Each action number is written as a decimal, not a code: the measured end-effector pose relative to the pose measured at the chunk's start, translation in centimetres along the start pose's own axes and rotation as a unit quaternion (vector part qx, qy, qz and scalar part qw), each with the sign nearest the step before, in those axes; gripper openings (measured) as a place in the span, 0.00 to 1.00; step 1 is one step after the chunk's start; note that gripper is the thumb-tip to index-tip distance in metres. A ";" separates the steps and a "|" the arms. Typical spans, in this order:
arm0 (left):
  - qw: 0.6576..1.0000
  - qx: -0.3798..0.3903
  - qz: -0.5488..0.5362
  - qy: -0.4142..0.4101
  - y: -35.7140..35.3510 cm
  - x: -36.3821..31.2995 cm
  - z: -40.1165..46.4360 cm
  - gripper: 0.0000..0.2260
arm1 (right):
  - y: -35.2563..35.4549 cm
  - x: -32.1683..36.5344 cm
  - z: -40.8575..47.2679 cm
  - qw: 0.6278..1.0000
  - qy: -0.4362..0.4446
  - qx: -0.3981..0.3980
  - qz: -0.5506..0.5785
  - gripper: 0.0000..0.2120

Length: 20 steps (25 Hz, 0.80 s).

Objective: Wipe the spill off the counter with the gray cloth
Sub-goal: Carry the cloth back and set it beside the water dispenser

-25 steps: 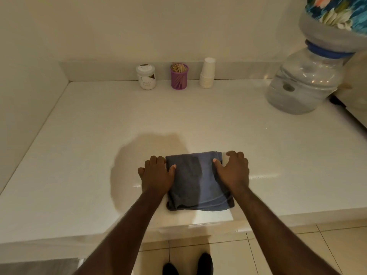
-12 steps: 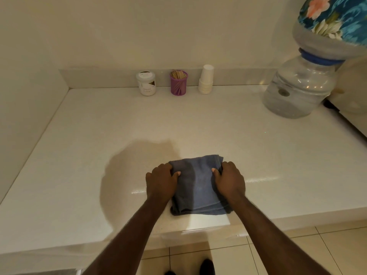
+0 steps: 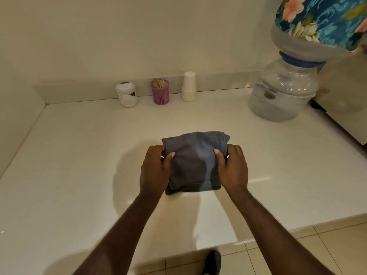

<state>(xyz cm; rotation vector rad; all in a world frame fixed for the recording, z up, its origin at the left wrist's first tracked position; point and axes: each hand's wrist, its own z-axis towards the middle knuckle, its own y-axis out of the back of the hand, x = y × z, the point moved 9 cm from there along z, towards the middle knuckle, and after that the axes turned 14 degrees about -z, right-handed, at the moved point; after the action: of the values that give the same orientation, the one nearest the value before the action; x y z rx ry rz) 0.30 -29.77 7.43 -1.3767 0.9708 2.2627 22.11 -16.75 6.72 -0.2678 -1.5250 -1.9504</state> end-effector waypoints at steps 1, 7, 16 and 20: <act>1.000 -0.005 -0.012 -0.003 -0.8 -0.5 0.8 0.07 | 0.3 -0.4 1.1 1.000 0.000 -0.008 0.005 0.12; 0.999 -0.019 -0.027 -0.040 -8.0 -3.8 7.4 0.08 | 1.3 -4.1 10.7 0.998 -0.003 -0.046 0.040 0.13; 0.997 -0.014 -0.017 -0.078 -18.6 -5.0 18.4 0.11 | -1.4 -8.4 24.8 0.993 -0.005 -0.111 0.033 0.14; 0.998 -0.002 -0.006 -0.069 -21.9 -4.0 23.1 0.12 | -3.6 -9.2 29.9 0.993 -0.004 -0.116 0.026 0.14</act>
<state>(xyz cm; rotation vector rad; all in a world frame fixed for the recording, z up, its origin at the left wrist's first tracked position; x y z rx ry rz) -0.21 2.24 9.57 -1.2053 0.9097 2.3176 20.46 14.65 8.20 -0.4105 -1.2822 -2.0869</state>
